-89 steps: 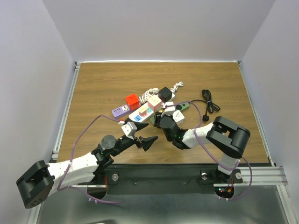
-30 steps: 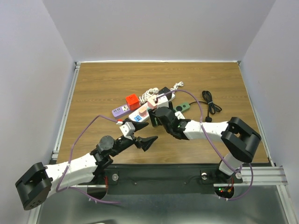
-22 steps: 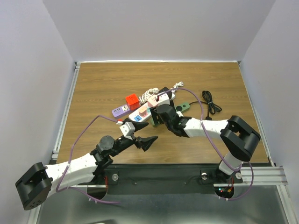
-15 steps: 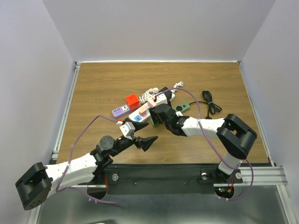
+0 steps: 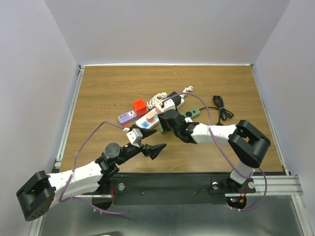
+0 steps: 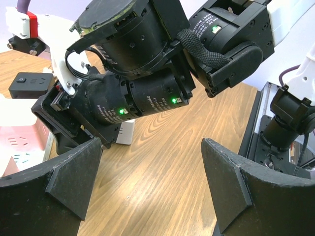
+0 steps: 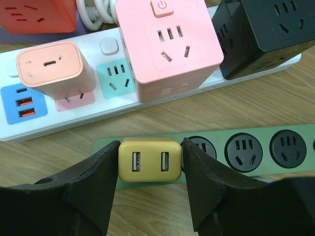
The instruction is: Insert the plug
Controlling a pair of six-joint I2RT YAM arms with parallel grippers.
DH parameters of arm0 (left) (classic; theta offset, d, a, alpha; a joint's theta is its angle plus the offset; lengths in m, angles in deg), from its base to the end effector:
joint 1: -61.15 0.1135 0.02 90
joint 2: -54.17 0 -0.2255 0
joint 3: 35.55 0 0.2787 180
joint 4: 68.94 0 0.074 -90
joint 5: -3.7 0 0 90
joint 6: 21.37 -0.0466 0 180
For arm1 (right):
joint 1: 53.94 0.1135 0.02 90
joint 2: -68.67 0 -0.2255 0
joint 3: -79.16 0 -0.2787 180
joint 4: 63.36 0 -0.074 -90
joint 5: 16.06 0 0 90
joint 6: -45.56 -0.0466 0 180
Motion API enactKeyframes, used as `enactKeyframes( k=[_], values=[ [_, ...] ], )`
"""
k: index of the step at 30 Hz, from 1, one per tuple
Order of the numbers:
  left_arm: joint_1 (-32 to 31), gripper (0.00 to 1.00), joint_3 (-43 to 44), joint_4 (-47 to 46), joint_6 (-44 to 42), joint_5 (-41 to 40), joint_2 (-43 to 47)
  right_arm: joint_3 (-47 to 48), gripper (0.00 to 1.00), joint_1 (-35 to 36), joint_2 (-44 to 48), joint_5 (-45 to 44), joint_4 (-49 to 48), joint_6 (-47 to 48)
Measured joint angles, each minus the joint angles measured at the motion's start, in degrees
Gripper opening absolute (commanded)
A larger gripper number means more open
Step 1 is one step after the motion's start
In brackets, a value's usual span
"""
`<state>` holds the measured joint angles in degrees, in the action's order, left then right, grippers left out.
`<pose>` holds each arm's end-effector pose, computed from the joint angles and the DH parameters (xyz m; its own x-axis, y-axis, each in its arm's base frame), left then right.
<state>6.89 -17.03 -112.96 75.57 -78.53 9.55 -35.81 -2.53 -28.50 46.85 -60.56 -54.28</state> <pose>0.1258 -0.1856 0.1863 0.0722 -0.3052 -0.9495 0.8946 0.4407 -0.0737 0.2529 0.2828 0.1228 -0.4311 -0.2963 -0.8523 -0.3952 0.9111 -0.1169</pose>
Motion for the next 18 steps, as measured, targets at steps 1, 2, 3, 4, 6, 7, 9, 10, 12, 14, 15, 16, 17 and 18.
enactKeyframes(
  k=[1, 2, 3, 4, 6, 7, 9, 10, 12, 14, 15, 16, 17, 18],
  values=[
    [0.0, 0.93, 0.0, 0.0, 0.0, 0.0, -0.1, 0.1, 0.58, 0.0, 0.0, 0.0, 0.2, 0.0],
    [0.0, 0.93, 0.0, -0.2, 0.0, 0.2, -0.2, 0.2, 0.58, 0.0, 0.0, 0.1, 0.2, 0.0],
    [0.0, 0.93, 0.0, -0.2, 0.0, 0.2, -0.3, 0.3, 0.58, 0.0, 0.0, 0.1, 0.3, 0.1],
    [0.0, 0.93, 0.0, -0.2, 0.0, 0.2, -0.3, 0.5, 0.56, 0.0, 0.0, 0.1, 0.3, 0.1],
    [0.0, 0.93, 0.0, -0.3, 0.0, 0.2, -0.3, 0.9, 0.52, 0.0, 0.0, 0.1, 0.5, 0.2],
    [0.0, 0.93, 0.0, -0.3, 0.0, 0.2, -0.3, 1.1, 0.46, 0.0, 0.0, 0.1, 0.5, 0.4],
    [0.0, 0.93, 0.0, -0.3, 0.0, 0.3, -0.3, 1.4, 0.32, 0.0, 0.0, 0.1, 0.7, 0.7],
    [0.0, 0.93, 0.0, -0.3, 0.0, 0.3, -0.3, 1.5, 0.27, 0.0, -0.2, 0.1, 0.7, 0.8],
    [0.0, 0.93, 0.0, -0.5, 0.0, 0.4, -0.6, 1.9, 0.15, 0.0, -0.6, 0.0, 0.7, 0.9],
    [0.0, 0.93, 0.0, -0.5, 0.0, 0.4, -0.9, 2.4, 0.1, 0.0, -1.1, -0.2, 0.7, 1.0],
    [0.0, 0.93, 0.0, -0.6, 0.0, 0.5, -1.0, 2.5, 0.05, 0.0, -1.1, -0.2, 0.7, 1.0],
    [0.0, 0.93, 0.0, -0.6, 0.0, 0.6, -1.1, 2.5, 0.03, 0.0, -1.2, -0.3, 0.7, 0.9],
    [0.0, 0.93, 0.0, -0.6, 0.0, 0.7, -1.2, 2.5, 0.01, 0.0, -1.2, -0.4, 0.7, 0.9],
    [0.0, 0.93, 0.0, -0.7, 0.0, 0.7, -1.2, 2.5, 0.0, 0.0, -1.2, -0.5, 0.7, 0.8]
  ],
)
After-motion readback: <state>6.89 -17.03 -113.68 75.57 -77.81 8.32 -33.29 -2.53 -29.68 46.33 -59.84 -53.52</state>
